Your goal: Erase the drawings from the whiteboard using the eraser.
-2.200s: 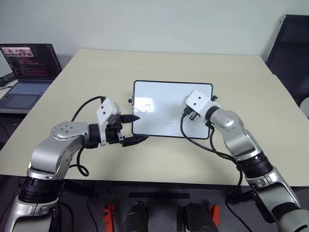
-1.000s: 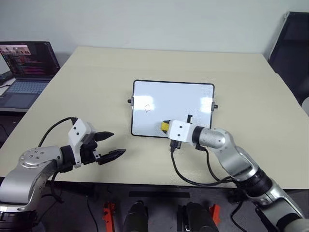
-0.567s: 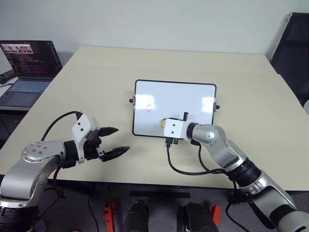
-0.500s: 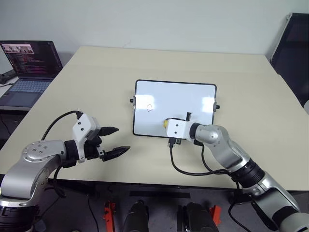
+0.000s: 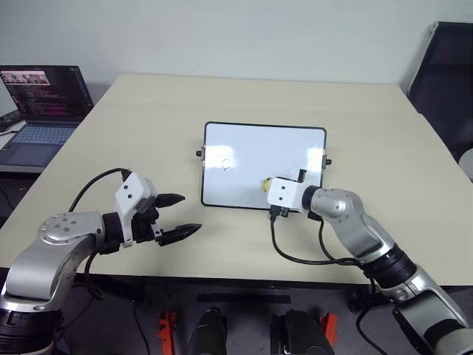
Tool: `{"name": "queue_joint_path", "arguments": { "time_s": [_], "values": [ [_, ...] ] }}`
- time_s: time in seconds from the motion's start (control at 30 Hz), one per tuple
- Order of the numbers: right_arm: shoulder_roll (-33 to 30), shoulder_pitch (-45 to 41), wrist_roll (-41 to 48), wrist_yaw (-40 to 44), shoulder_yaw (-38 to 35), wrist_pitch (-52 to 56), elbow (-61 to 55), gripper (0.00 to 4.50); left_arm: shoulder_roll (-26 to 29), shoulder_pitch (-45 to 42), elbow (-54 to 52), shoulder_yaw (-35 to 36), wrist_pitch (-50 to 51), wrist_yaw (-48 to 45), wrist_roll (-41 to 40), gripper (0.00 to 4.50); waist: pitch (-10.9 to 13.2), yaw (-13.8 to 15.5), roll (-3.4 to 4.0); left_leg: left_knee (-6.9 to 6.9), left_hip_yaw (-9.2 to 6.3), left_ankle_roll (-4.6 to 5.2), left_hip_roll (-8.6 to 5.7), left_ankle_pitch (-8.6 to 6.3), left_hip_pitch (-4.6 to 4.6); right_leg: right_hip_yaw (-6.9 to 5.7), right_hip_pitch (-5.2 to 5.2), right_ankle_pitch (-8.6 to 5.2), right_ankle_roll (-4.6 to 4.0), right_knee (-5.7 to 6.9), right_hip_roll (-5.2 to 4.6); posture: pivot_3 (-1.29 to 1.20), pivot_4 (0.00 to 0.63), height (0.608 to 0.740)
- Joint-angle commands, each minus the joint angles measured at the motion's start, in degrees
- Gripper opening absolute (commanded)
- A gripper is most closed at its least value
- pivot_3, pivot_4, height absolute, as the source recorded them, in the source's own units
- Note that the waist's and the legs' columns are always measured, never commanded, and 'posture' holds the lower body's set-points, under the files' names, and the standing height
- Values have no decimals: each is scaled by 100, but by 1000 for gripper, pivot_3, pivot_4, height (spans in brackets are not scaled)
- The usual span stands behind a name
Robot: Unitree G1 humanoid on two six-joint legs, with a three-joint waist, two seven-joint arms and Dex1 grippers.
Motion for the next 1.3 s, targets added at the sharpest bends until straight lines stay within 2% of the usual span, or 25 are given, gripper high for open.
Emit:
{"name": "queue_joint_path", "arguments": {
  "time_s": [0.03,0.27,0.43,0.53,0.7,1.0,1.13,1.3],
  "values": [
    [197,-87,-50,173,169,104,74,959,47,18,-90,114,-91,96,26,4500,0,-21,0,0,0,1,0,1,2,0,0,0,0,4,0,0,150,740],
    [85,75,466,598,-451,508,-777,959,-84,88,83,311,-323,492,208,4500,3,-15,2,-11,2,2,0,1,-14,0,-7,-5,6,-6,2,0,150,740],
    [316,334,1344,987,-821,1447,-1691,959,-364,175,193,703,-420,815,66,4500,5,3,1,-17,1,1,0,0,-16,-1,-8,-10,7,-9,2,0,150,740],
    [528,366,1502,853,-769,1697,-1813,959,-503,268,239,918,-501,997,112,4500,5,-21,1,-17,1,1,1,0,-15,-1,-9,-11,7,-8,2,0,150,740],
    [837,181,1501,603,-515,1532,-1522,959,-534,395,86,1049,-355,1043,-90,4500,5,-23,1,-15,1,0,0,0,-14,-1,-9,-10,6,-7,1,0,150,740],
    [1206,-875,1124,42,-237,408,52,959,-235,487,60,996,-140,910,-92,4500,6,-32,3,-17,0,0,0,0,-15,-2,-10,-11,6,-9,1,0,150,740],
    [1508,-1856,505,-646,57,-813,1854,959,-177,381,95,859,-191,867,-26,4500,8,-66,5,-18,4,-1,0,0,-15,0,-13,-9,6,-7,2,0,150,740],
    [1878,-2455,435,-929,-21,-1376,3334,959,-184,355,111,789,-234,841,34,4500,8,-70,5,-24,2,-1,0,0,-15,-1,-13,-10,6,-8,3,0,150,740]
  ]
}}
